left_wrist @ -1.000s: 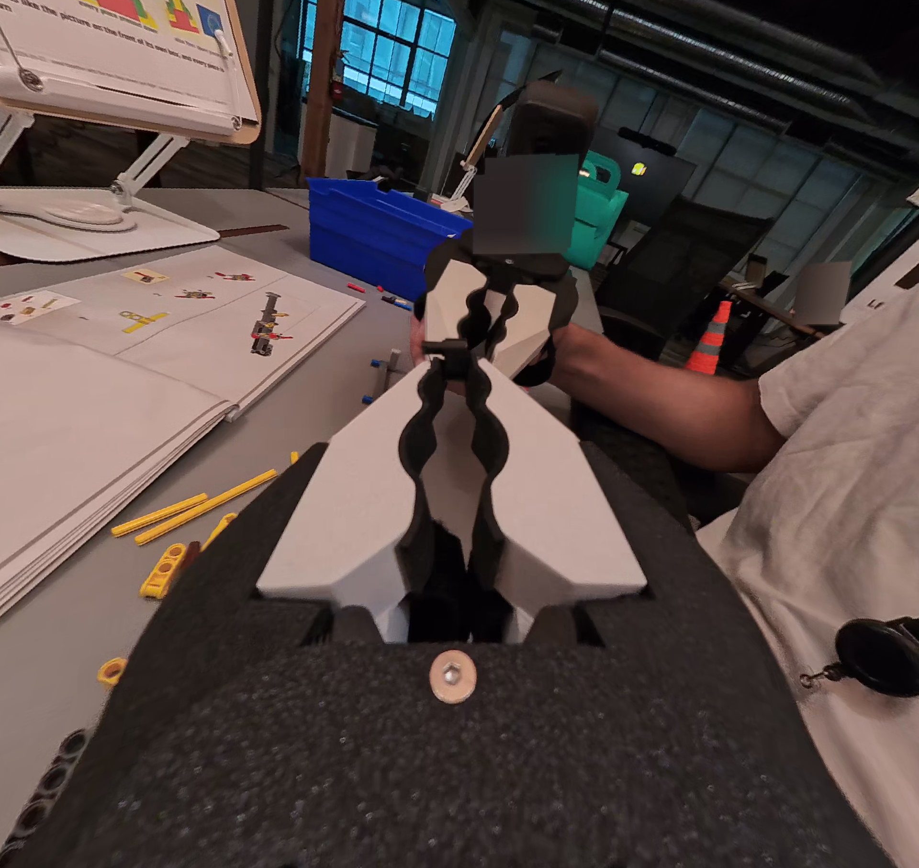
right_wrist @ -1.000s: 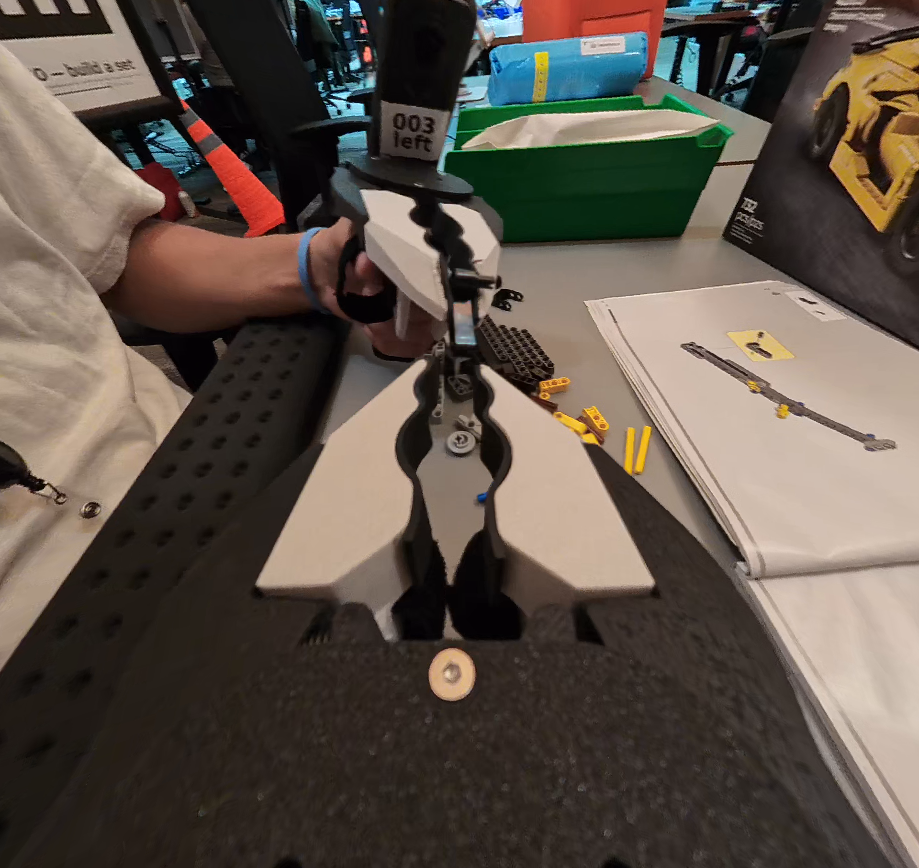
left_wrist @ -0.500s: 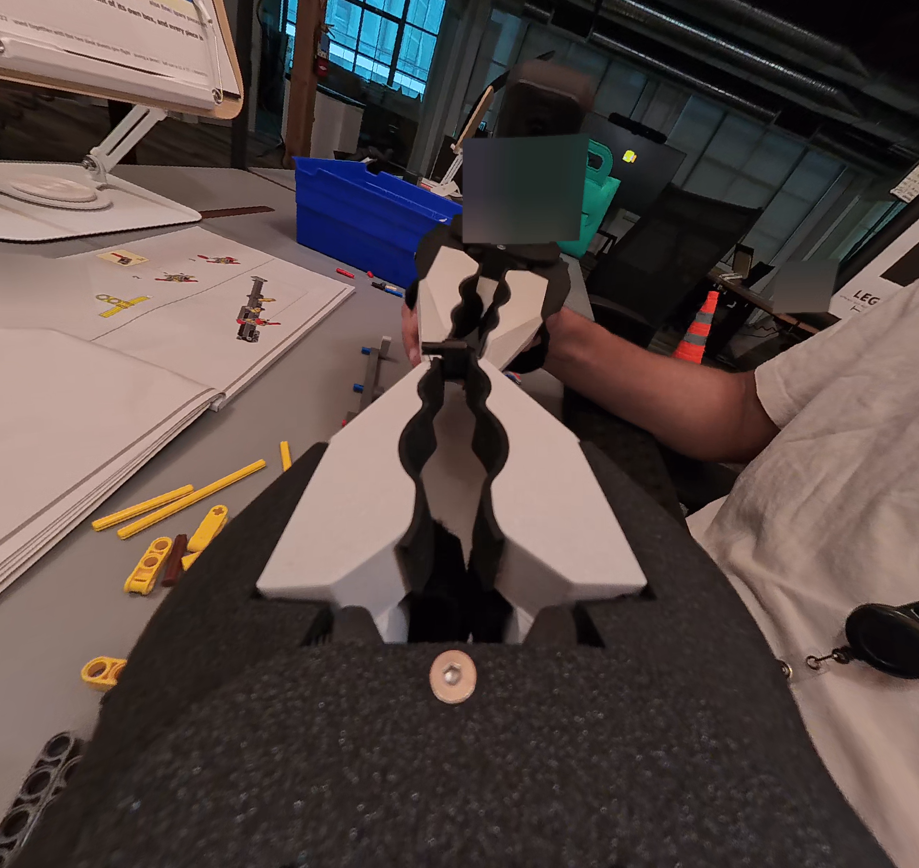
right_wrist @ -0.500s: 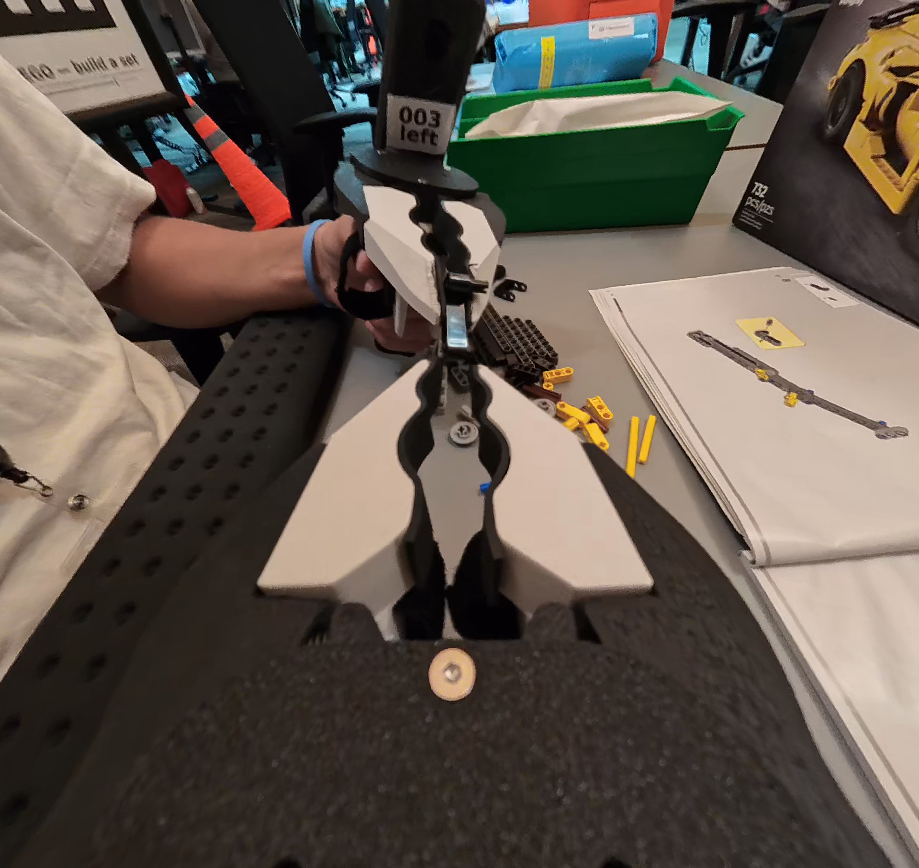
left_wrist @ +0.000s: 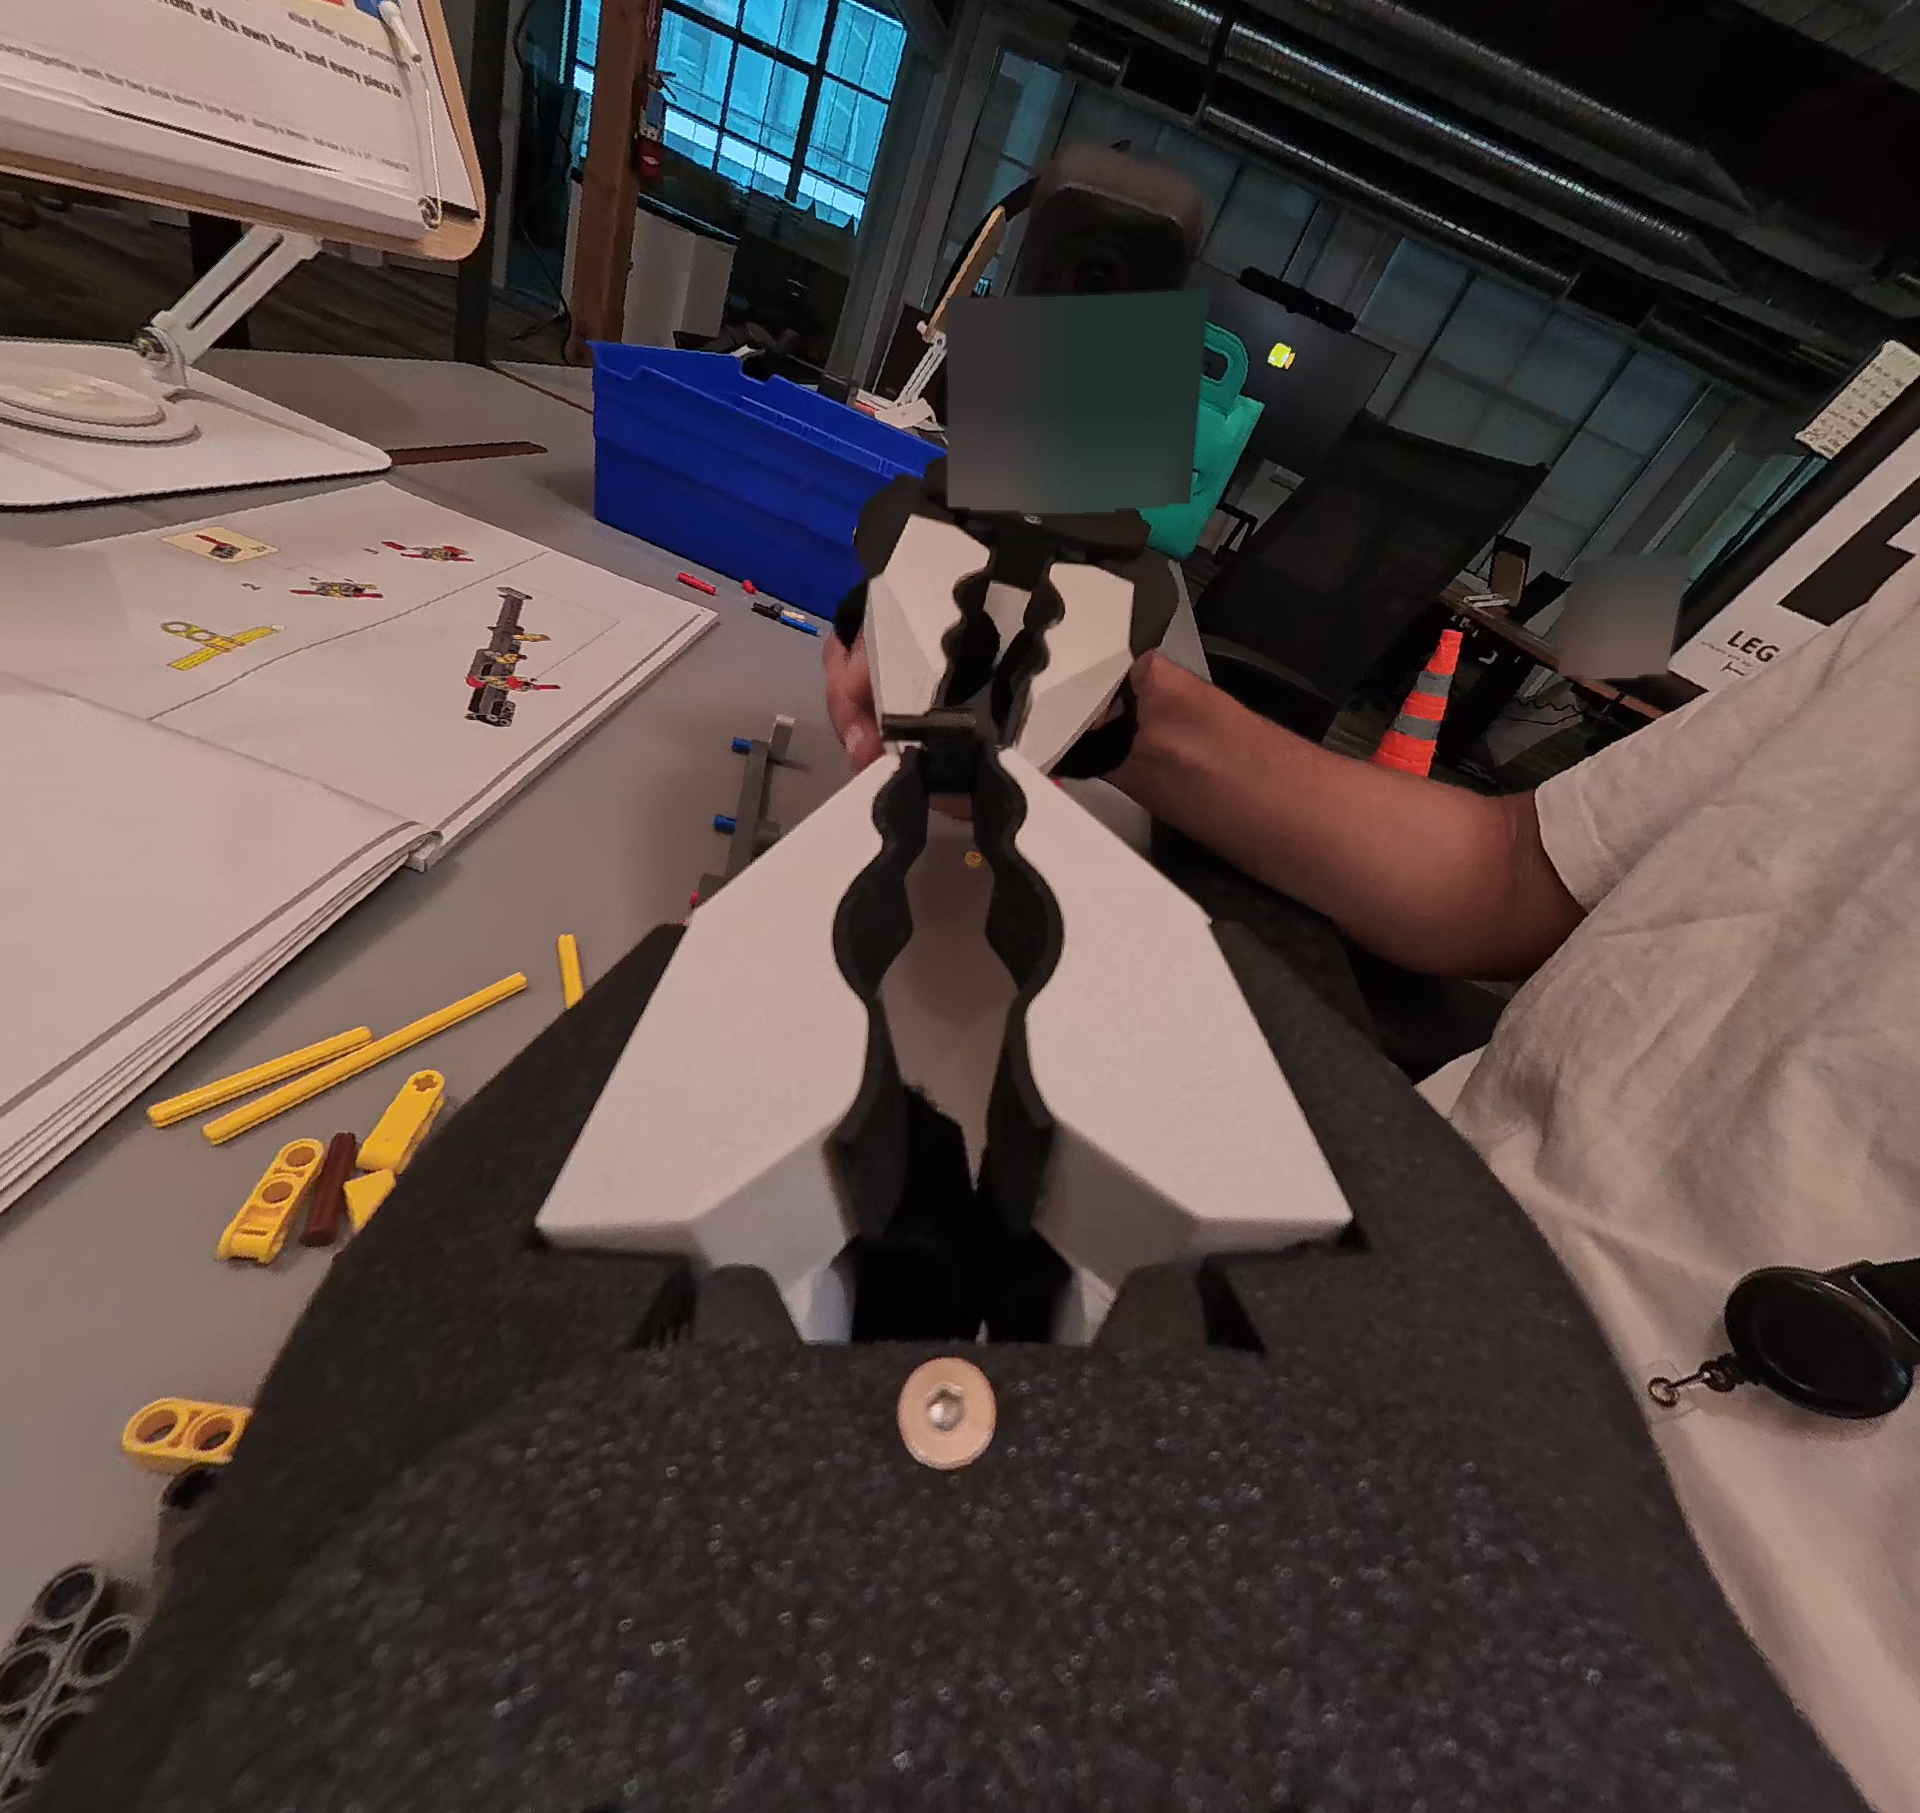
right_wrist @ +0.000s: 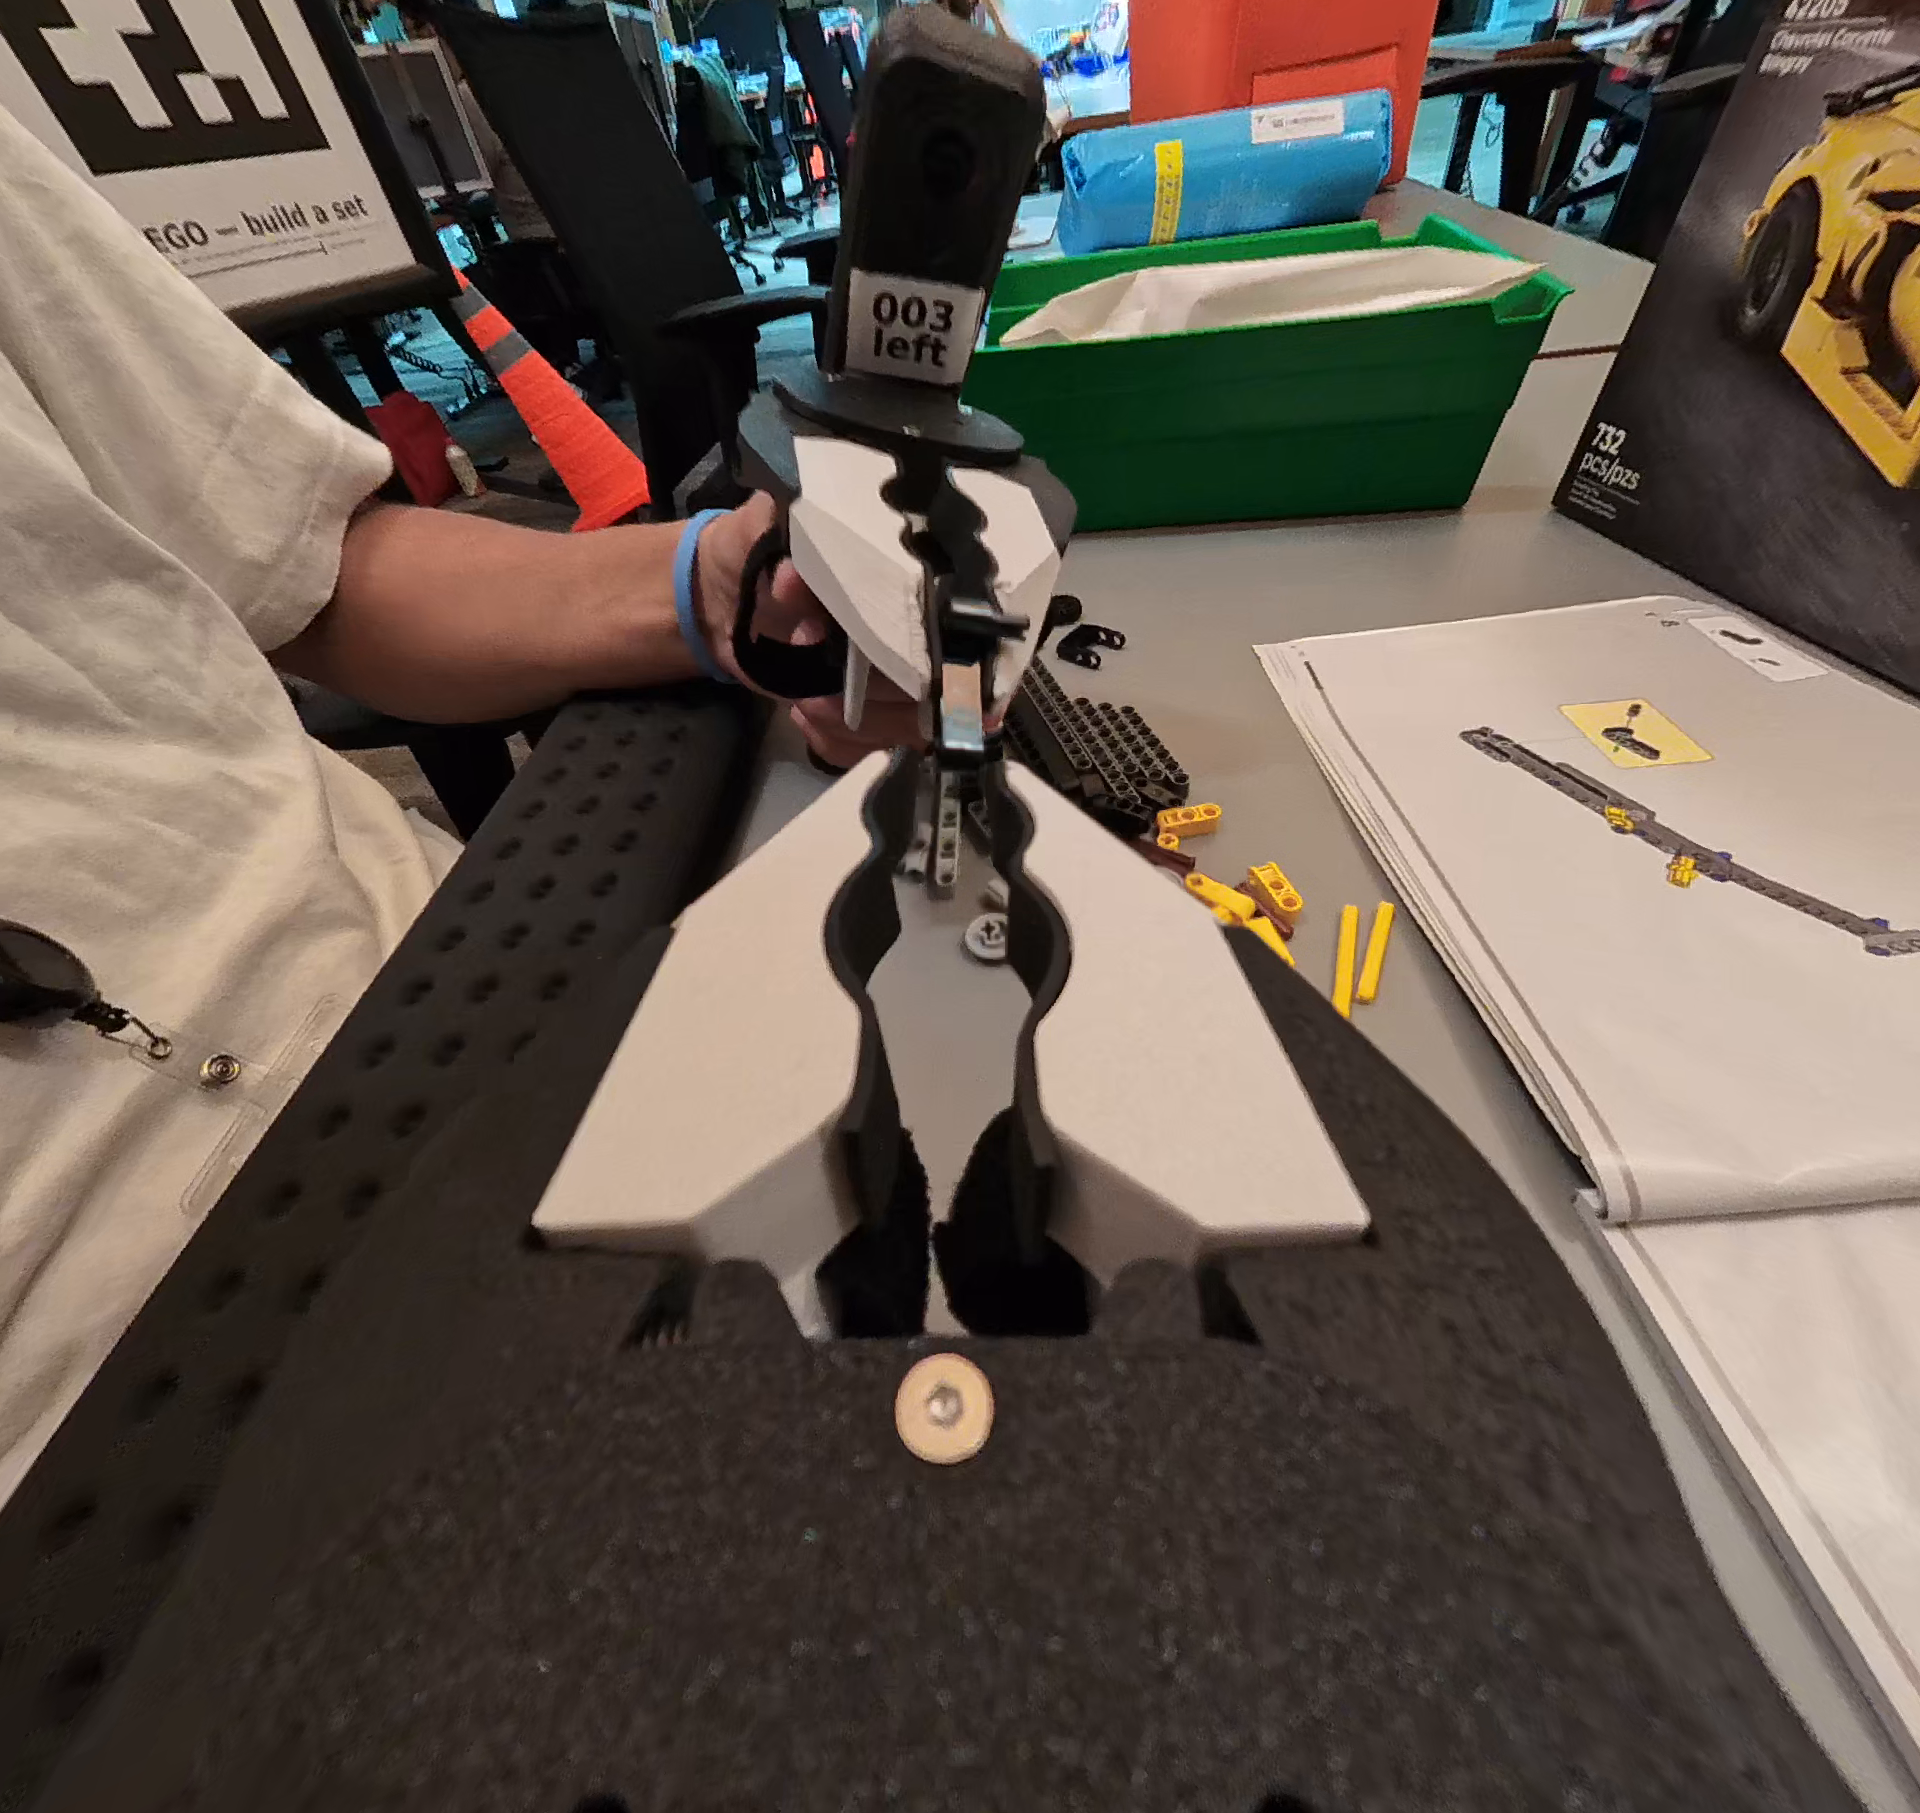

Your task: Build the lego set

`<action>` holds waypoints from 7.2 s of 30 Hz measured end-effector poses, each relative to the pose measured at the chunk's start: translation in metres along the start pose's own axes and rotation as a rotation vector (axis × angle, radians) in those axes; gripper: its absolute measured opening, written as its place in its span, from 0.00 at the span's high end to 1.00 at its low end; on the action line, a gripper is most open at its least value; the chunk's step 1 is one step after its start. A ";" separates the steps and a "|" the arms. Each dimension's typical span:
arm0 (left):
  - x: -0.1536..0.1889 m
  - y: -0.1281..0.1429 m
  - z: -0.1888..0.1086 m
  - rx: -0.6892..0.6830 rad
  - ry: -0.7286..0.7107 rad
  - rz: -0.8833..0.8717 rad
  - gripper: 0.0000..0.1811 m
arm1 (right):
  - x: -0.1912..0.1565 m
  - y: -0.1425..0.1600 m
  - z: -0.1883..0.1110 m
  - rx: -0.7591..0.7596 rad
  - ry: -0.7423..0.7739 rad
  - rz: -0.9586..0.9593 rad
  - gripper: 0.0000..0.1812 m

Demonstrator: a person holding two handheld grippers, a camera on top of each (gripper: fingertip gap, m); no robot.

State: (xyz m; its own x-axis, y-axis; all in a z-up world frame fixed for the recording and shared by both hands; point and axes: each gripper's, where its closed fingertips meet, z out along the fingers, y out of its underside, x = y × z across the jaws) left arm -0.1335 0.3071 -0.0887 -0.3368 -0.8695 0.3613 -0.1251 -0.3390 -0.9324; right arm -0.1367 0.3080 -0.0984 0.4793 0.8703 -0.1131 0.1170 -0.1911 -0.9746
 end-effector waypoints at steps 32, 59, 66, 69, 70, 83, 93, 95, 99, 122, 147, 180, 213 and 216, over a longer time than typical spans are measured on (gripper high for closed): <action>0.012 0.082 -0.020 -0.511 -0.010 0.185 0.87 | -0.032 0.078 0.018 -0.395 -0.141 -0.066 0.96; -0.031 0.113 -0.017 -0.777 -0.178 0.379 0.92 | -0.002 0.115 0.013 -0.596 0.016 -0.167 0.89; -0.031 0.111 -0.015 -0.775 -0.196 0.389 0.90 | 0.005 0.089 0.010 -0.514 0.081 -0.248 0.82; -0.031 0.109 -0.015 -0.776 -0.191 0.396 0.88 | 0.012 0.085 0.017 -0.535 0.082 -0.316 0.72; -0.030 0.109 -0.014 -0.775 -0.181 0.400 0.87 | 0.014 0.088 0.018 -0.570 0.069 -0.325 0.69; -0.039 0.116 -0.009 -0.800 -0.166 0.396 0.91 | 0.022 0.107 0.020 -0.635 -0.079 -0.315 0.80; -0.045 0.116 -0.008 -0.808 -0.212 0.413 0.92 | 0.024 0.110 0.019 -0.632 -0.083 -0.297 0.77; -0.043 0.118 -0.007 -0.813 -0.203 0.396 0.92 | 0.025 0.108 0.016 -0.647 -0.071 -0.323 0.77; -0.045 0.117 -0.006 -0.806 -0.227 0.395 0.92 | 0.014 0.093 0.012 -0.587 -0.044 -0.372 0.85; -0.048 0.113 -0.007 -0.791 -0.245 0.390 0.92 | 0.013 0.087 0.019 -0.585 -0.063 -0.361 0.82; -0.052 0.114 -0.006 -0.804 -0.268 0.328 0.92 | 0.023 0.090 0.019 -0.615 -0.097 -0.407 0.86; -0.054 0.114 -0.004 -0.786 -0.272 0.364 0.92 | 0.028 0.110 0.026 -0.657 -0.216 -0.251 0.87; -0.051 0.114 0.001 -0.767 -0.327 0.359 0.90 | 0.033 0.108 0.008 -0.731 -0.091 -0.195 0.83; -0.039 0.103 0.002 -0.696 -0.322 0.333 0.81 | 0.044 0.074 -0.003 -0.589 0.065 -0.113 0.80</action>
State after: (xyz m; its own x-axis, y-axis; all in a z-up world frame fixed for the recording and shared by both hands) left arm -0.1319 0.3050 -0.1988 -0.1885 -0.9809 -0.0481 -0.6496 0.1613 -0.7429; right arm -0.1043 0.3307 -0.1748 0.4863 0.8737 0.0149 0.6235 -0.3350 -0.7064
